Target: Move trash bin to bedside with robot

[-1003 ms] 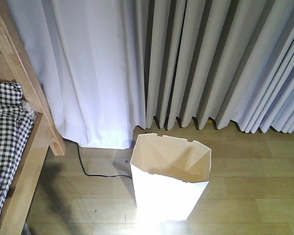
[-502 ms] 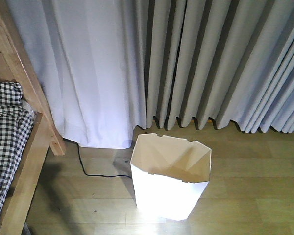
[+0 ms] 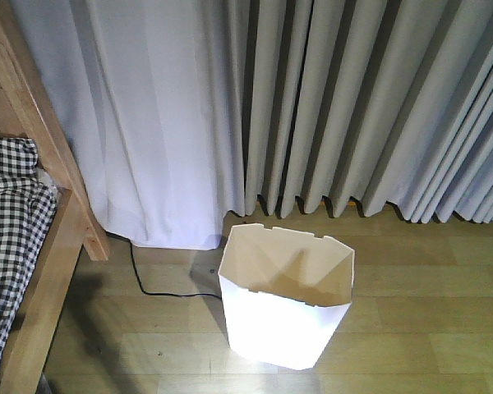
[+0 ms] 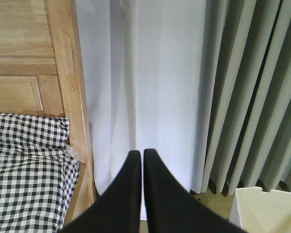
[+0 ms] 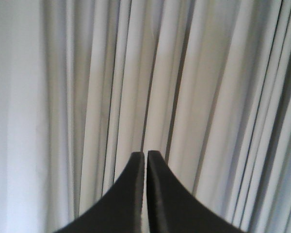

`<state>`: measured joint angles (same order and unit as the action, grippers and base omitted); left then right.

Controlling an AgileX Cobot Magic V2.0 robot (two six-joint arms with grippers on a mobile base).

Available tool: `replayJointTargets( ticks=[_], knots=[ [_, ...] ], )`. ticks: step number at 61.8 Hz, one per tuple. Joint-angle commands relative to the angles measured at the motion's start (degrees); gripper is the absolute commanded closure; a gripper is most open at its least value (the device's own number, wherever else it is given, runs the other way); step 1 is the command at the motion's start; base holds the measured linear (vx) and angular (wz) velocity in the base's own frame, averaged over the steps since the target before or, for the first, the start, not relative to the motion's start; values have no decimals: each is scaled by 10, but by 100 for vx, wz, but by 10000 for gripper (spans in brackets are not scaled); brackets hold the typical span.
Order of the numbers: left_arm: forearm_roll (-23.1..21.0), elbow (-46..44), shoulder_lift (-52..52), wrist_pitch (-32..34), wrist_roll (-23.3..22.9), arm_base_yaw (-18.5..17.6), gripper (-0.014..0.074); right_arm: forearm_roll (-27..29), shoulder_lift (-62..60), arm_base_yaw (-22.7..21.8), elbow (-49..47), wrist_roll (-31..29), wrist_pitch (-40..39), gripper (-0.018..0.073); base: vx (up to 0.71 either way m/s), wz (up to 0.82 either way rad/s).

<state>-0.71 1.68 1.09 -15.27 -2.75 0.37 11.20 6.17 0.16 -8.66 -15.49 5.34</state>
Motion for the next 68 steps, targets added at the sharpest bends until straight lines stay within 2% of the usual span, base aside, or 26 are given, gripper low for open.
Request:
replayJointTargets(
  ticks=[1, 15, 27, 34, 68],
  knots=[
    [-2, 17, 6, 42, -5, -1, 602, -120, 5, 1, -15, 116, -31, 570, 0, 0],
    [-2, 17, 6, 42, -5, -1, 602, -130, -14, 1, 42, 128, -69, 570, 0, 0],
    [-2, 17, 6, 42, -5, -1, 602, -130, -76, 1, 114, 176, -87, 570, 0, 0],
    [-2, 17, 6, 42, -5, -1, 602, -132, -75, 1, 113, 191, -48, 570, 0, 0],
    [-2, 17, 6, 42, -5, -1, 602, -139, -76, 1, 113, 185, -46, 570, 0, 0]
  ],
)
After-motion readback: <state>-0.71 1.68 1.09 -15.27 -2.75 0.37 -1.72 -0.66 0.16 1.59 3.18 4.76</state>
